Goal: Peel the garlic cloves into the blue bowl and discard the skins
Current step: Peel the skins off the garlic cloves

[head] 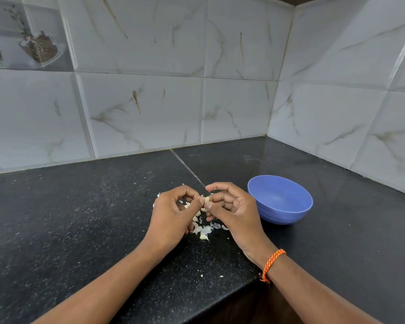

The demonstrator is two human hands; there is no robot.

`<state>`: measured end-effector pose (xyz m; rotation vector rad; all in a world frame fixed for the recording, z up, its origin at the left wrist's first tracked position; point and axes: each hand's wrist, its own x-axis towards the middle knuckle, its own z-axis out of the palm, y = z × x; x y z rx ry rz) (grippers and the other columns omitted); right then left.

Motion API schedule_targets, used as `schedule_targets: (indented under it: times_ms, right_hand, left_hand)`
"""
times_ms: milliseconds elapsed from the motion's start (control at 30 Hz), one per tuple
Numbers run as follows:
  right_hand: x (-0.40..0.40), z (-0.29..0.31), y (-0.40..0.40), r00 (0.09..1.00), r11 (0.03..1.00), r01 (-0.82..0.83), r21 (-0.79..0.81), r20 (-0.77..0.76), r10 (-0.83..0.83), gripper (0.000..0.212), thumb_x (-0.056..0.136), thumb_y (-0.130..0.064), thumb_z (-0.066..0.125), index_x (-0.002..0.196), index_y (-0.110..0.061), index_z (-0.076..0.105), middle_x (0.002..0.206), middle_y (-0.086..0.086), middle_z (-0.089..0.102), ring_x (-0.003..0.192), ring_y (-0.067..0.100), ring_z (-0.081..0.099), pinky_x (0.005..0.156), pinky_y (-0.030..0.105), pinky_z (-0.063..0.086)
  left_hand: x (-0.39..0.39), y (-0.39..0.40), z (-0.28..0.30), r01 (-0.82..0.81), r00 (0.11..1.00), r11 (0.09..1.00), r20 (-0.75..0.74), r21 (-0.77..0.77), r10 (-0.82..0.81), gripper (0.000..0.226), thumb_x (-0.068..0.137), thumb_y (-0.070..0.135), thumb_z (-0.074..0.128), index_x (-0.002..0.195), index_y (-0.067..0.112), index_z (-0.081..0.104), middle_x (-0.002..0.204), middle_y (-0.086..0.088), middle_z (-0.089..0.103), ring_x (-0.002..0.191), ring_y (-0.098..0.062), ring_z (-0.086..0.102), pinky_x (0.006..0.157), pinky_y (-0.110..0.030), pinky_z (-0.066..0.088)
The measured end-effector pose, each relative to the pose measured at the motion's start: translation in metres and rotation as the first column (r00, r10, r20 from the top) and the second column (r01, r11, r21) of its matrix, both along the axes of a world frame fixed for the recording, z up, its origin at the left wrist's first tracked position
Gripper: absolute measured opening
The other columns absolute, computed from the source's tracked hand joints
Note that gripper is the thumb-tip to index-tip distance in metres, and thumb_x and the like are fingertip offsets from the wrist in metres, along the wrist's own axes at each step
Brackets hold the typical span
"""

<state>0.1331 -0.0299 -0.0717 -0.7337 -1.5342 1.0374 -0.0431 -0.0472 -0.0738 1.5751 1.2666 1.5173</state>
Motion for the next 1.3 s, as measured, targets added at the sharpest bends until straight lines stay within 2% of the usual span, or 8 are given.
schedule_targets:
  times_ms: [167, 267, 433, 567, 633, 800, 967, 1300]
  right_hand:
    - [0.0000, -0.0017, 0.0004, 0.997, 0.998, 0.058, 0.014, 0.041, -0.059, 0.025, 0.096, -0.007, 0.077, 0.119, -0.017, 0.077, 0.094, 0.008, 0.080, 0.079, 0.027, 0.075, 0.071, 0.040, 0.065]
    - [0.0003, -0.0025, 0.0013, 0.994, 0.996, 0.091, 0.022, 0.060, -0.092, 0.023, 0.096, -0.008, 0.077, 0.117, -0.019, 0.077, 0.093, 0.006, 0.080, 0.075, 0.023, 0.074, 0.067, 0.040, 0.064]
    - [-0.0001, -0.0034, 0.0016, 0.987, 0.992, 0.123, 0.039, 0.097, -0.127, 0.022, 0.097, -0.005, 0.075, 0.115, -0.018, 0.072, 0.092, 0.004, 0.080, 0.071, 0.019, 0.073, 0.062, 0.038, 0.062]
    - [-0.0021, -0.0018, -0.0009, 0.983, 0.990, 0.128, 0.053, 0.123, -0.134, 0.022, 0.095, -0.018, 0.082, 0.113, -0.019, 0.070, 0.089, 0.003, 0.080, 0.068, 0.018, 0.072, 0.059, 0.033, 0.060]
    - [-0.0028, -0.0008, -0.0023, 0.981, 0.990, 0.128, 0.064, 0.139, -0.136, 0.022, 0.094, -0.021, 0.081, 0.112, -0.019, 0.068, 0.089, 0.001, 0.080, 0.066, 0.017, 0.071, 0.059, 0.032, 0.060]
    - [-0.0024, 0.0001, -0.0032, 0.972, 0.987, 0.137, 0.090, 0.177, -0.151, 0.022, 0.095, -0.023, 0.081, 0.111, -0.021, 0.065, 0.089, 0.000, 0.080, 0.064, 0.023, 0.071, 0.063, 0.048, 0.064]
    - [-0.0010, 0.0000, -0.0024, 0.974, 0.989, 0.127, 0.081, 0.176, -0.139, 0.026, 0.095, -0.019, 0.081, 0.115, -0.023, 0.064, 0.089, 0.001, 0.080, 0.062, 0.017, 0.069, 0.062, 0.042, 0.064]
    - [0.0004, -0.0013, -0.0005, 0.984, 0.994, 0.093, 0.059, 0.149, -0.101, 0.029, 0.096, -0.018, 0.080, 0.119, -0.023, 0.064, 0.090, 0.003, 0.080, 0.059, 0.014, 0.065, 0.060, 0.032, 0.057]
  left_hand:
    - [-0.0018, -0.0019, 0.0000, -0.048, 0.996, 0.998, -0.072, 0.033, 0.050, 0.014, 0.100, 0.020, 0.076, 0.086, 0.021, 0.072, 0.067, 0.003, 0.067, 0.047, -0.022, 0.063, 0.046, -0.028, 0.049]
    - [-0.0022, -0.0015, 0.0015, -0.076, 0.993, 0.995, -0.082, 0.068, 0.081, 0.013, 0.096, 0.023, 0.080, 0.086, 0.029, 0.073, 0.088, 0.004, 0.069, 0.055, -0.028, 0.067, 0.047, -0.026, 0.048]
    - [-0.0046, 0.0009, -0.0005, -0.064, 0.990, 0.994, -0.123, 0.085, 0.074, 0.029, 0.089, 0.026, 0.088, 0.109, 0.041, 0.072, 0.099, 0.009, 0.068, 0.060, -0.037, 0.067, 0.054, -0.051, 0.057]
    - [-0.0041, -0.0009, 0.0017, -0.029, 0.995, 0.995, -0.093, 0.097, 0.038, 0.021, 0.094, 0.021, 0.084, 0.111, 0.035, 0.083, 0.107, 0.012, 0.077, 0.061, -0.023, 0.073, 0.057, -0.039, 0.060]
    - [-0.0040, -0.0010, 0.0021, -0.017, 0.996, 0.996, -0.088, 0.090, 0.025, 0.012, 0.095, 0.021, 0.083, 0.103, 0.029, 0.086, 0.105, 0.012, 0.078, 0.060, -0.021, 0.073, 0.057, -0.033, 0.058]
    - [-0.0038, -0.0019, 0.0035, -0.038, 0.993, 0.996, -0.106, 0.084, 0.047, 0.003, 0.093, 0.023, 0.085, 0.093, 0.026, 0.085, 0.095, 0.011, 0.081, 0.058, -0.020, 0.075, 0.058, -0.041, 0.061]
    - [-0.0024, -0.0031, 0.0045, -0.045, 0.997, 0.997, -0.066, 0.068, 0.049, 0.005, 0.095, 0.019, 0.083, 0.093, 0.023, 0.085, 0.084, 0.006, 0.082, 0.059, -0.021, 0.076, 0.059, -0.045, 0.064]
    - [-0.0031, 0.0012, 0.0013, -0.003, 0.997, 0.999, -0.080, 0.045, 0.007, 0.012, 0.101, 0.014, 0.076, 0.096, 0.023, 0.082, 0.086, 0.002, 0.080, 0.060, -0.023, 0.073, 0.060, -0.042, 0.063]
